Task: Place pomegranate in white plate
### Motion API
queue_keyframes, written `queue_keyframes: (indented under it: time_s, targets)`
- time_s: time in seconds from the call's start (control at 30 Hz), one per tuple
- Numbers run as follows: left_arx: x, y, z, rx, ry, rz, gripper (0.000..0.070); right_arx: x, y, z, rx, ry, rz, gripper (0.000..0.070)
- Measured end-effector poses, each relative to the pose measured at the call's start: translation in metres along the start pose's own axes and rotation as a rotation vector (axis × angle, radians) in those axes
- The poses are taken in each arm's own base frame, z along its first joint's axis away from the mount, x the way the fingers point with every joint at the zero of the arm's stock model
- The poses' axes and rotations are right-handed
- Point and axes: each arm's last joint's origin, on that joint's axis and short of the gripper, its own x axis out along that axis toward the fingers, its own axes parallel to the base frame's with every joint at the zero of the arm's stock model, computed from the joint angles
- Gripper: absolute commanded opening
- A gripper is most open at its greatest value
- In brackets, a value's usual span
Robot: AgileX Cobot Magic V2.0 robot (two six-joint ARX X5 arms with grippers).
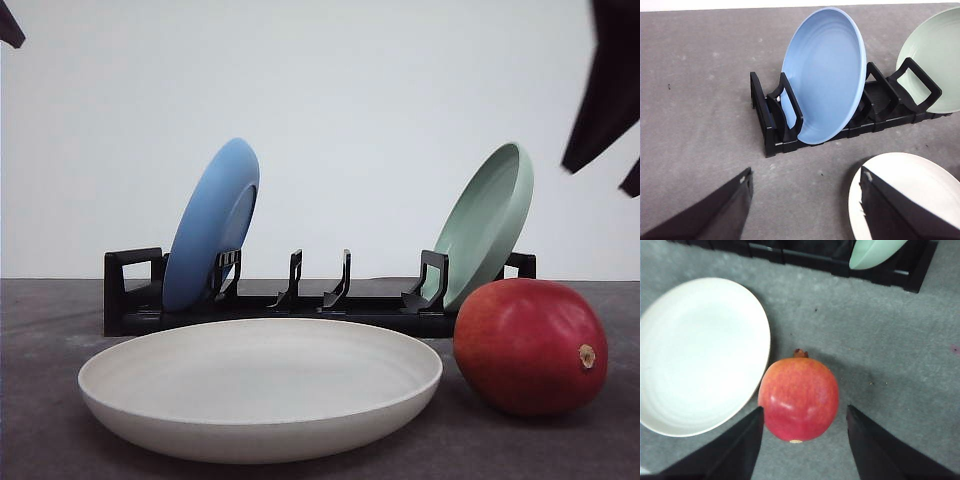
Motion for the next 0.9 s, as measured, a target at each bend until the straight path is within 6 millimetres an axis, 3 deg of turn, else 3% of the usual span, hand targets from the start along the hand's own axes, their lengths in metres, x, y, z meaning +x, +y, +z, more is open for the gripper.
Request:
queue_keyframes:
  time_s: [0.1,0.33,0.63,0.9]
  targets:
    - [0.000,0.000,0.000,0.001,0.000,-0.002,0.0394,0.011,0.009,0.012,-0.016,0.045,-0.034,0.0384]
    - [0.000,0.000,0.000,0.001,0.000,-0.002,0.0394,0.046,0.020,0.028,-0.023,0.156,-0.075,0.0565]
    - [0.000,0.000,0.000,0.001,0.000,-0.002,0.0394,0.079,0.019,0.024,-0.011,0.272,-0.114,0.0599]
    - [0.000,0.000,0.000,0.001,0.000,-0.002,0.0394,0.096,0.018,0.020,0.014,0.342,-0.124,0.0598]
